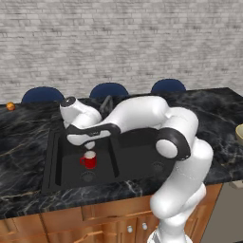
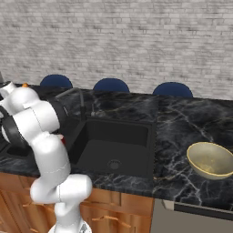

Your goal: Pick the mug and place it in the sink. Pick the bowl and place it in the open cabinet and then close the cabinet.

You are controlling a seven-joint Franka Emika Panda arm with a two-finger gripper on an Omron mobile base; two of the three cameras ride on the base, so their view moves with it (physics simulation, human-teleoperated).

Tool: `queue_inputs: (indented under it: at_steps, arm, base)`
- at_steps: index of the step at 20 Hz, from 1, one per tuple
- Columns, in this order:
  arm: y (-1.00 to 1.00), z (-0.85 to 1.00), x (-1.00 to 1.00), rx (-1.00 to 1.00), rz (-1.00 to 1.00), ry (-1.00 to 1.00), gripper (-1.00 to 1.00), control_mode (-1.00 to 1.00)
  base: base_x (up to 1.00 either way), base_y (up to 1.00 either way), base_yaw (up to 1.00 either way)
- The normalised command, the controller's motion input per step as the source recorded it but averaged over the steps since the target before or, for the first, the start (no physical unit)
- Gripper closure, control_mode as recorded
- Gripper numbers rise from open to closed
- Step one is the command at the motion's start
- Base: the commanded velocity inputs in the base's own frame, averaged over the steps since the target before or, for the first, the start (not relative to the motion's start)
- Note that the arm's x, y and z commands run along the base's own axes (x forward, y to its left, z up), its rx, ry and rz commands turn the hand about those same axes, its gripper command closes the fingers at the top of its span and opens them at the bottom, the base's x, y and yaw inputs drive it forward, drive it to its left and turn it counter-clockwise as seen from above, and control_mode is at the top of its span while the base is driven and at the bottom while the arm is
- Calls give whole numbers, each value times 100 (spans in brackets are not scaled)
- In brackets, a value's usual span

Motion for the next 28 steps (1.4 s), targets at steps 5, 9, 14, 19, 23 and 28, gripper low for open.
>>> queue_inputs:
  at_steps: [5,9,14,19,23,28]
  arm:
    - [-4,70,-71,0,-2,-1,-100,-100]
    - [-19,46,-67,0,-20,-3,-100,-100]
    - [-17,50,-45,0,-25,-10,-100,-100]
    - [-56,58,-52,0,-19,-12,-100,-100]
    - [-34,81,-34,-11,-11,-16,-100,-100]
    - [-77,52,-30,-3,-14,-3,-100,-100]
  base:
    - [0,0,0]
    - [0,0,0]
    - [0,0,0]
    - [0,0,0]
    - [0,0,0]
    - [0,0,0]
